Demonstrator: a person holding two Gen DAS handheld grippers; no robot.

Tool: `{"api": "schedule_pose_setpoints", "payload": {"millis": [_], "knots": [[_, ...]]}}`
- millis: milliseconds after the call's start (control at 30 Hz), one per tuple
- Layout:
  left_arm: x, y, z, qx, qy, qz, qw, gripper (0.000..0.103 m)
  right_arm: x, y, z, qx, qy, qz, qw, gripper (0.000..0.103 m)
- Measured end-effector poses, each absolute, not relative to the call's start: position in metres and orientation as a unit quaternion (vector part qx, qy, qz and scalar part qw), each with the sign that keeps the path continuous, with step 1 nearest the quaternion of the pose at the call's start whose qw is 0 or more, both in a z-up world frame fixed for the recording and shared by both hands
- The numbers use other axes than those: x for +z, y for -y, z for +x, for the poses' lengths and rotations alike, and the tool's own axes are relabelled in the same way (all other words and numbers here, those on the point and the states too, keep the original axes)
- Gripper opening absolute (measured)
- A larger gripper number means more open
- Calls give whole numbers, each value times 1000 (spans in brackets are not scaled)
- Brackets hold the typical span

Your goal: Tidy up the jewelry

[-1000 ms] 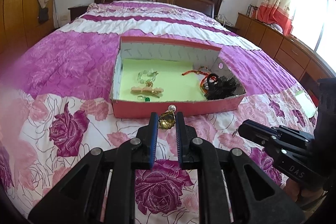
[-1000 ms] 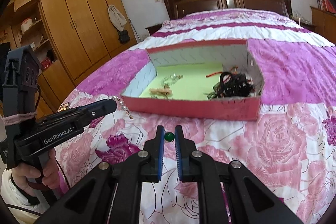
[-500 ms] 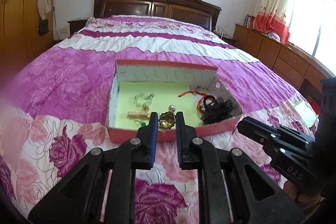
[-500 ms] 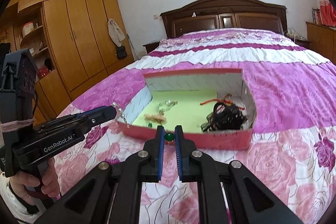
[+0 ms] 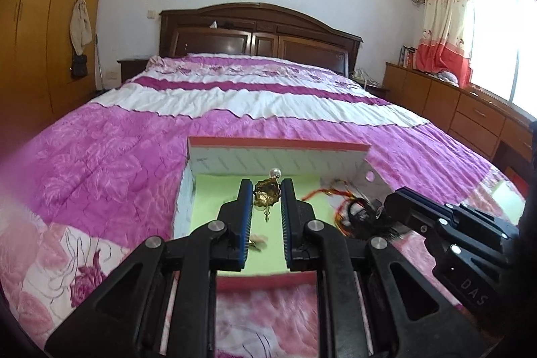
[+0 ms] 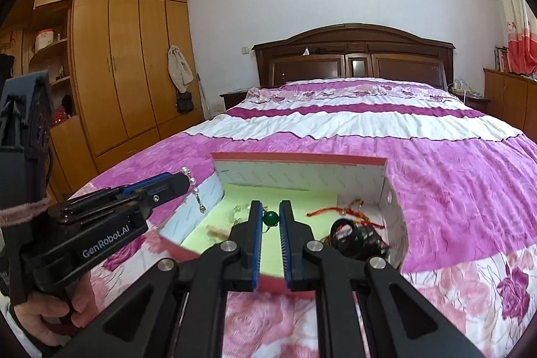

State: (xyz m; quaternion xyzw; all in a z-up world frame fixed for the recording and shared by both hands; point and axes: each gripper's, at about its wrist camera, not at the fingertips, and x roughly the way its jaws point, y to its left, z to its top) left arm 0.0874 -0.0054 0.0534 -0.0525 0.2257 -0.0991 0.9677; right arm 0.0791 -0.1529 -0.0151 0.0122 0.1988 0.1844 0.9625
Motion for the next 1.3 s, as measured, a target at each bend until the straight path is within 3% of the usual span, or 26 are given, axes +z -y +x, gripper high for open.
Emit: {"api": "schedule_pose_setpoints", "payload": {"millis": [300,867,900,1000,1300], "knots": [[33,9,111,-78,-218,-42,972,8,-37,153,119,155,-208,26,965,12],[-7,9,148,-68,-337,-62,937,9,-80,150,166,131,-321,32,937,13],[-8,9,148,-67,-342,-63,935,10,-80,150,167,132,-324,32,936,14],[-10,8,149,-68,-355,-69,930,15,-78,148,165,135,-326,32,935,32],[9,6,129,-76,-336,-69,936,21,-58,153,145,144,-310,48,939,48]]}}
